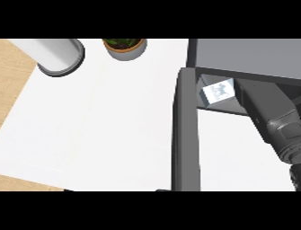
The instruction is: Pick up the milk, place it into the microwave and close the microwave
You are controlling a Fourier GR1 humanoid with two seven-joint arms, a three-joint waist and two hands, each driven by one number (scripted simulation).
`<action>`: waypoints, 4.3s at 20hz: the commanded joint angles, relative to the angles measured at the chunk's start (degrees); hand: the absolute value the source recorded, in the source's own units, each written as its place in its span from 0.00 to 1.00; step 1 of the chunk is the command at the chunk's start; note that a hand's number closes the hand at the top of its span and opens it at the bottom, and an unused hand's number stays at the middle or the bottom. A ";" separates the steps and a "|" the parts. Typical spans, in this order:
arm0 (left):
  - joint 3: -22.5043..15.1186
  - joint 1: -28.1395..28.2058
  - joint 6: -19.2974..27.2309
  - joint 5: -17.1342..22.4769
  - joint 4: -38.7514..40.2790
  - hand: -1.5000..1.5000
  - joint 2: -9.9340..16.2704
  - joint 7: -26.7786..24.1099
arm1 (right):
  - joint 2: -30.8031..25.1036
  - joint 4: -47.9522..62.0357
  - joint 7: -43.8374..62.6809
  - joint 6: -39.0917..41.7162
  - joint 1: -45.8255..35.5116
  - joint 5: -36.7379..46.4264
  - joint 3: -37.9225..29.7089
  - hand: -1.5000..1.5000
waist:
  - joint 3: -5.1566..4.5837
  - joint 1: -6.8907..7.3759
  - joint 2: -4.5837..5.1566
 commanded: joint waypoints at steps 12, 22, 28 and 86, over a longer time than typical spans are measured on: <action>-8.08 3.10 -6.56 -6.25 -0.28 0.00 -7.83 -2.52 | -1.15 0.45 1.71 10.25 -1.24 0.16 0.32 0.00 | -2.23 -4.52 -3.54; -16.69 3.89 -14.64 -17.67 3.71 0.00 -12.08 -2.68 | 4.60 -2.33 -6.56 30.41 7.91 -5.83 -4.26 0.00 | -2.31 -8.80 -5.21; -17.58 0.43 -16.53 -27.13 9.59 0.00 -14.62 -8.49 | 7.69 -5.69 -7.69 36.42 13.52 -7.56 -4.32 0.00 | -2.39 -9.66 -5.66; -87.46 -49.84 60.41 -32.79 57.41 1.00 -14.63 -23.34 | -9.32 -106.56 13.73 59.07 89.64 -36.05 9.34 0.00 | -2.70 -17.84 -4.33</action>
